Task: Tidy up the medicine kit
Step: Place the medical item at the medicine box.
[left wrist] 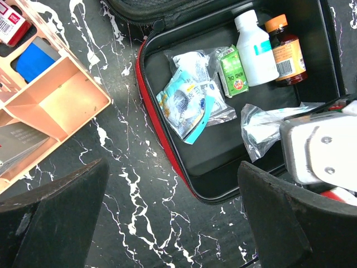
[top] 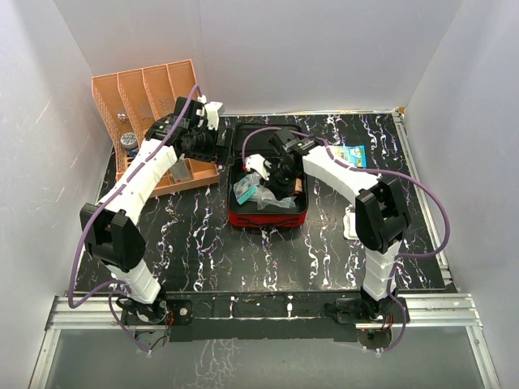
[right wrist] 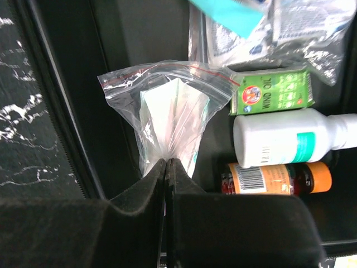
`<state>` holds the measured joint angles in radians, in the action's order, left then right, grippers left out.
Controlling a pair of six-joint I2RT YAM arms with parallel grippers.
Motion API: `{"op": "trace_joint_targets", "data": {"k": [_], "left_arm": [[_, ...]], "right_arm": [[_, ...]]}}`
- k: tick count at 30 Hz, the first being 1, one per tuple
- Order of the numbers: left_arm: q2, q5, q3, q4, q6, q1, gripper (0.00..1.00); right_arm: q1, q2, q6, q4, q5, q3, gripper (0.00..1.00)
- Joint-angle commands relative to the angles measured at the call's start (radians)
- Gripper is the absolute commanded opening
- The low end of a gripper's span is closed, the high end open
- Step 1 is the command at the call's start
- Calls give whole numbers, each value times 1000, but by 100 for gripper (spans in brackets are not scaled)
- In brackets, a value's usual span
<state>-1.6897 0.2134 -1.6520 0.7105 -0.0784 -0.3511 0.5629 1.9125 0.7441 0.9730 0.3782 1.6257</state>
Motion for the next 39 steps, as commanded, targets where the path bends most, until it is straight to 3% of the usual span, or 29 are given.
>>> {"op": "trace_joint_targets", "data": {"k": [1,10,11,12,14,16,23,27,30,34,36,39], "left_arm": [[68,1,15,0,-1,10,99],[73,6,22,-6,0,17,99],[73,6,21,-6,1,17,99],[72,7,21,-5,3,17,99],[73,9,20,-5,6,17,99],[73,9,20,-4,8,17,99],[73,9,24,-6,5,18,99],[76,4,22,-5,9,17,99],[76,0,23,-1,12,18,99],[75,-6,19,1,15,18,99],[73,-8,16,1,15,17,99],[68,-9,9,5,14,18,99]], "right_arm": [[-3,-10,127,5,-50,-29,0],[1,1,177,-28,-81,-107,0],[2,2,176,-30,-84,-111,5],[3,0,172,-36,-93,-116,19],[4,-25,167,-74,-100,-137,35],[4,-63,164,-118,-91,-157,43],[3,-136,96,-143,-81,-103,46],[1,-229,32,-191,-165,-80,49],[-4,-310,-52,-277,-289,-102,64],[-51,-427,-263,-411,-449,-176,92],[-127,-457,-426,-426,-514,-201,96],[-262,-438,-714,-288,-591,-172,95]]}}
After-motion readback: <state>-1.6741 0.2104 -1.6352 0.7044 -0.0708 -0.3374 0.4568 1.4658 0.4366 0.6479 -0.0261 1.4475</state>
